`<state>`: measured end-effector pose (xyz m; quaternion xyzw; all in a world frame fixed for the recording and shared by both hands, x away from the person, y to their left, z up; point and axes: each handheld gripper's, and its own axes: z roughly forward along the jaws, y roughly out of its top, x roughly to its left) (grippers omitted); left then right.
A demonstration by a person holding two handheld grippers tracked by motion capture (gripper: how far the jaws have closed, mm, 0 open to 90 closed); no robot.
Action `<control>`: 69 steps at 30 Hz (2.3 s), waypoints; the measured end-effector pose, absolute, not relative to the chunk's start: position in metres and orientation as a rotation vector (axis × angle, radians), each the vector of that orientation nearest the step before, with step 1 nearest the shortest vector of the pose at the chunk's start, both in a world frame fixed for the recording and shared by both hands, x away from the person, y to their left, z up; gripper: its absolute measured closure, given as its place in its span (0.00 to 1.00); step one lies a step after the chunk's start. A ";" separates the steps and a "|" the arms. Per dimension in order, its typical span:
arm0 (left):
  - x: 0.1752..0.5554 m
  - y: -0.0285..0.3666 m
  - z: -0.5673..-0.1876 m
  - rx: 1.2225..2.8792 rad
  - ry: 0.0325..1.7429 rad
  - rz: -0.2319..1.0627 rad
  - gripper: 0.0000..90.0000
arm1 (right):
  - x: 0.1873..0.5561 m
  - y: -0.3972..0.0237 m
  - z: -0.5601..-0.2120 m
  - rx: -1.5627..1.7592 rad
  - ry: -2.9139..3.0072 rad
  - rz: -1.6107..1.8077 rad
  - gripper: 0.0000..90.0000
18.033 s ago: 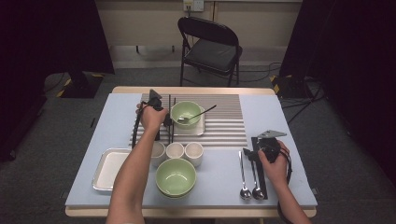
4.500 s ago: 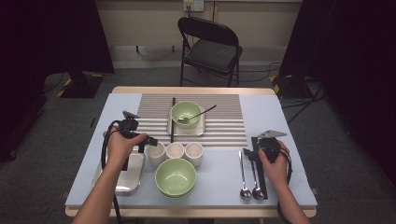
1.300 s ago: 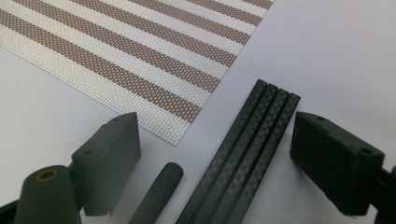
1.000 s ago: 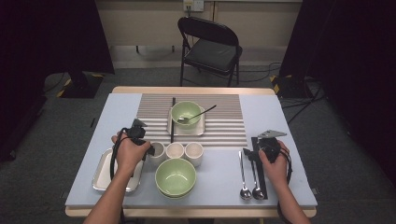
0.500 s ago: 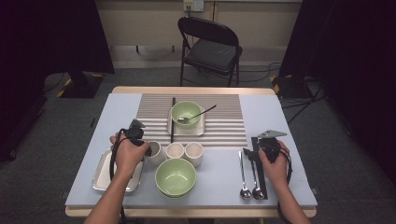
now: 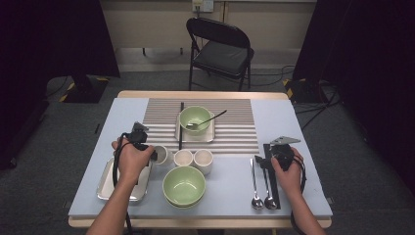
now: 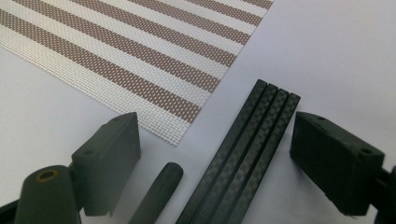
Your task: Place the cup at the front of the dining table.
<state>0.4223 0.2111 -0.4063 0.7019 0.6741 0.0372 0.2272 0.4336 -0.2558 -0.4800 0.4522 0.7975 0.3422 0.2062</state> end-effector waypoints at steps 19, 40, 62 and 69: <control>0.423 0.221 -0.393 1.901 1.860 0.074 0.92 | 0.434 -0.256 -0.480 1.260 2.222 0.952 0.17; 0.429 0.226 -0.383 1.878 1.872 0.079 0.92 | 0.434 -0.256 -0.480 1.263 2.219 0.953 0.17; 0.437 0.230 -0.379 1.857 1.881 0.072 0.92 | 0.434 -0.256 -0.480 1.263 2.219 0.953 0.17; 0.441 0.230 -0.381 1.845 1.895 0.071 0.92 | 0.434 -0.256 -0.480 1.263 2.219 0.953 0.17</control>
